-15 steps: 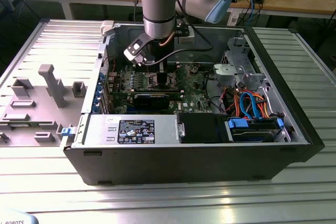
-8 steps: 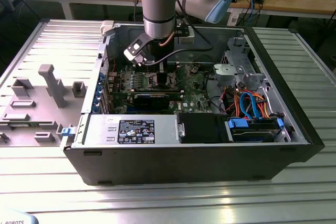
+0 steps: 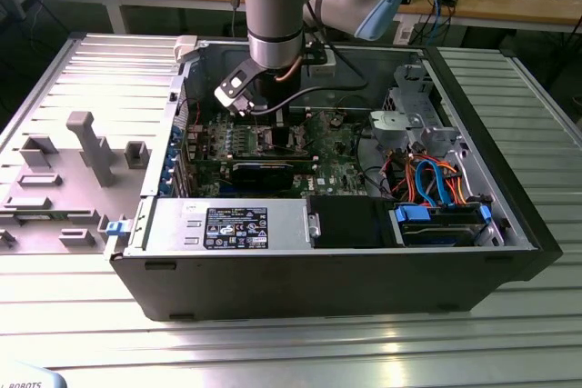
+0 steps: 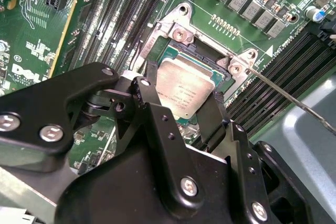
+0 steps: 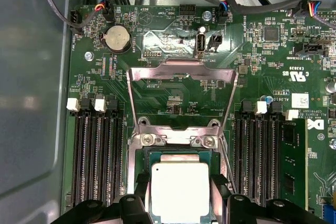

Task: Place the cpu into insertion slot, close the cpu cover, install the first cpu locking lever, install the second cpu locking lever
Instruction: 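Place the cpu into insertion slot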

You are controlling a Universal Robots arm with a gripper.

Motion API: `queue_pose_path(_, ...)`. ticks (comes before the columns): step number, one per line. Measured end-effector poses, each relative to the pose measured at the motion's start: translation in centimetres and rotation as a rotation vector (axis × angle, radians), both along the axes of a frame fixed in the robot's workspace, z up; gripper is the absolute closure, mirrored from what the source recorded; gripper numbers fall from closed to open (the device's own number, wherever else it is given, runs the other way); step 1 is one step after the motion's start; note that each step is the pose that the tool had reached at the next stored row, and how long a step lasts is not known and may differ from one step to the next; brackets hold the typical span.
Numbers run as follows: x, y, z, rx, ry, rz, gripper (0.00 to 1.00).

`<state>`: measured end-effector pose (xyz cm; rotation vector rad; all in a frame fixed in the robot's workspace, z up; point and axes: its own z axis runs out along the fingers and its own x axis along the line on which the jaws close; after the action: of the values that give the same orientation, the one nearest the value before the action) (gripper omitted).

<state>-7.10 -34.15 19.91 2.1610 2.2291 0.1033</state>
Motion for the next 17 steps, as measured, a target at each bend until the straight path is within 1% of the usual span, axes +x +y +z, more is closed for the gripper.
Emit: queue_pose_path(17, 0.00, 0.00, -0.03, 0.0000, -0.0001, -0.001, 0.46)
